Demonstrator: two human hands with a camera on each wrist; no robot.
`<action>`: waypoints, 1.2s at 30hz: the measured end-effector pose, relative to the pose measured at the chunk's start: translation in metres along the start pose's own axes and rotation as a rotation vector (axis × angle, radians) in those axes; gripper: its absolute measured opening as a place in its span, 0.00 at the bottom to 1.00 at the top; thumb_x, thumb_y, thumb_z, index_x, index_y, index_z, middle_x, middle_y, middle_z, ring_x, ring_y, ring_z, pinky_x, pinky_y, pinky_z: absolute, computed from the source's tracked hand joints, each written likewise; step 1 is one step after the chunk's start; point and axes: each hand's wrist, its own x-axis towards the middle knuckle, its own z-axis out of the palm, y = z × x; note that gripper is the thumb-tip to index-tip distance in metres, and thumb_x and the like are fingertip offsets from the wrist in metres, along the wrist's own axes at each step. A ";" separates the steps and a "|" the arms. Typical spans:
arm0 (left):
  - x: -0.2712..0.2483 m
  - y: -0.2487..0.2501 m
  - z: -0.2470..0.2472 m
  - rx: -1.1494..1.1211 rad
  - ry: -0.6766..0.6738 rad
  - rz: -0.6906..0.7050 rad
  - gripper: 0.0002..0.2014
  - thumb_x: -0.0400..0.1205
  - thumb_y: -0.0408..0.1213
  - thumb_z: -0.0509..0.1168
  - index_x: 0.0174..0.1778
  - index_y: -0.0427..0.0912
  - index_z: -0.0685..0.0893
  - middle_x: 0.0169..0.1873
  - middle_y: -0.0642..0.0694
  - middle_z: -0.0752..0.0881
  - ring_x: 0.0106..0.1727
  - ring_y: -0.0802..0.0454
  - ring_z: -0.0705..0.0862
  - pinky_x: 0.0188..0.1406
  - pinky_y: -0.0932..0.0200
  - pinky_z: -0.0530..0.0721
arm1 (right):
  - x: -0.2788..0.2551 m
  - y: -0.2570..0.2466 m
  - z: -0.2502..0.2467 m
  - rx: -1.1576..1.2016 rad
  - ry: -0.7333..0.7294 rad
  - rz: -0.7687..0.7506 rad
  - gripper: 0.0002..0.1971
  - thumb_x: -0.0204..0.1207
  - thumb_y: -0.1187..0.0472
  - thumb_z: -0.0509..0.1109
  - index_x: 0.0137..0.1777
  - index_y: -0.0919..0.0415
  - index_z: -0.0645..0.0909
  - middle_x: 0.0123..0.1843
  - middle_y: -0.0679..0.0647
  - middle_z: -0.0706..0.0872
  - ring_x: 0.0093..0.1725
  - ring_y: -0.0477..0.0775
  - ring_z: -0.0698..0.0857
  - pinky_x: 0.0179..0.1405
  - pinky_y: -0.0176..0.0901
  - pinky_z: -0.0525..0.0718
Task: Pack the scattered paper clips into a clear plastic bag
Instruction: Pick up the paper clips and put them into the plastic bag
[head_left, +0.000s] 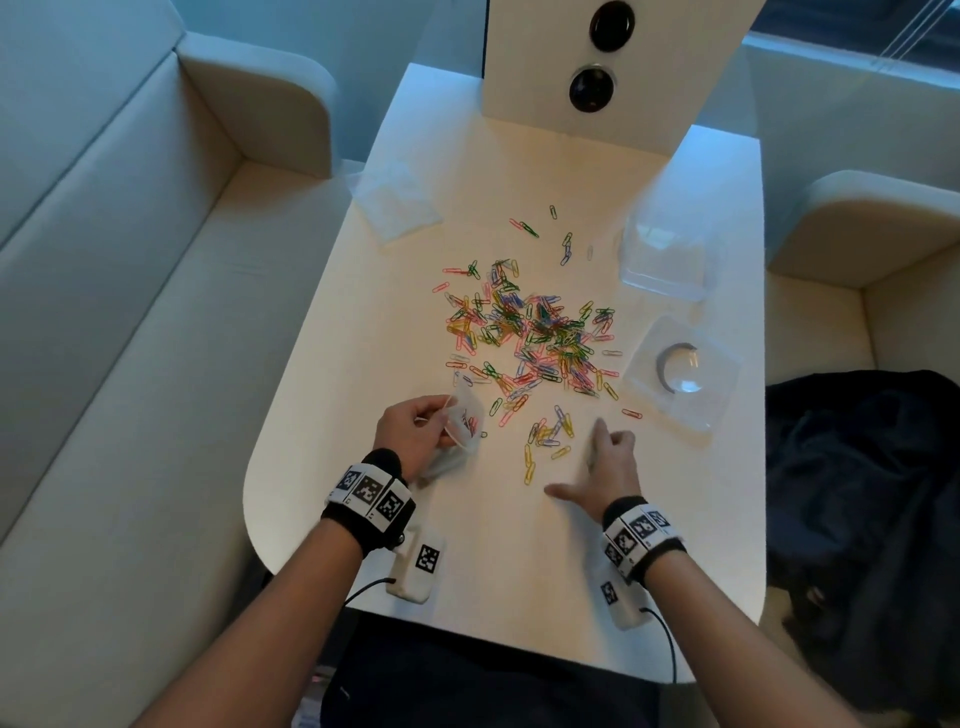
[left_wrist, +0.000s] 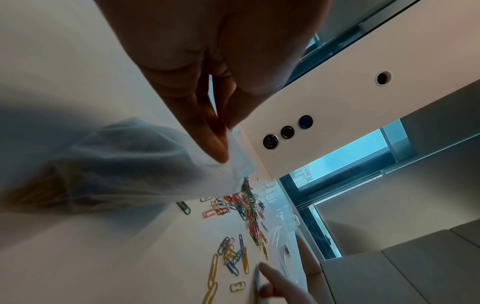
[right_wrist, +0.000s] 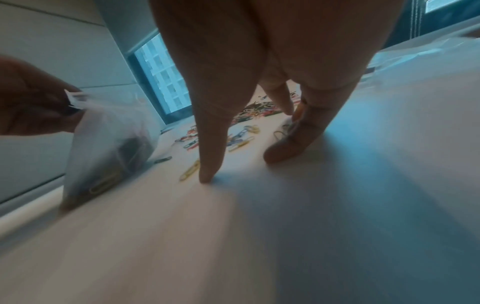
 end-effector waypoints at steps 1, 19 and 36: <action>0.000 0.001 0.000 -0.004 -0.002 -0.003 0.10 0.84 0.31 0.66 0.54 0.48 0.90 0.53 0.41 0.91 0.49 0.45 0.92 0.56 0.47 0.90 | 0.004 -0.009 0.004 0.019 0.014 -0.021 0.63 0.51 0.45 0.88 0.83 0.59 0.55 0.69 0.57 0.64 0.69 0.59 0.72 0.74 0.48 0.74; -0.005 0.004 -0.016 -0.070 0.003 -0.022 0.10 0.84 0.31 0.66 0.57 0.45 0.89 0.48 0.42 0.91 0.39 0.51 0.93 0.39 0.61 0.90 | 0.061 -0.103 0.023 -0.013 0.128 -0.381 0.08 0.76 0.63 0.74 0.53 0.64 0.89 0.53 0.59 0.84 0.51 0.58 0.82 0.55 0.45 0.81; -0.004 0.017 0.007 -0.065 -0.024 -0.002 0.09 0.83 0.29 0.66 0.55 0.43 0.89 0.45 0.35 0.91 0.41 0.40 0.93 0.53 0.42 0.91 | 0.010 -0.122 -0.010 1.028 -0.316 -0.083 0.06 0.71 0.74 0.76 0.47 0.70 0.88 0.44 0.64 0.91 0.43 0.58 0.91 0.45 0.40 0.90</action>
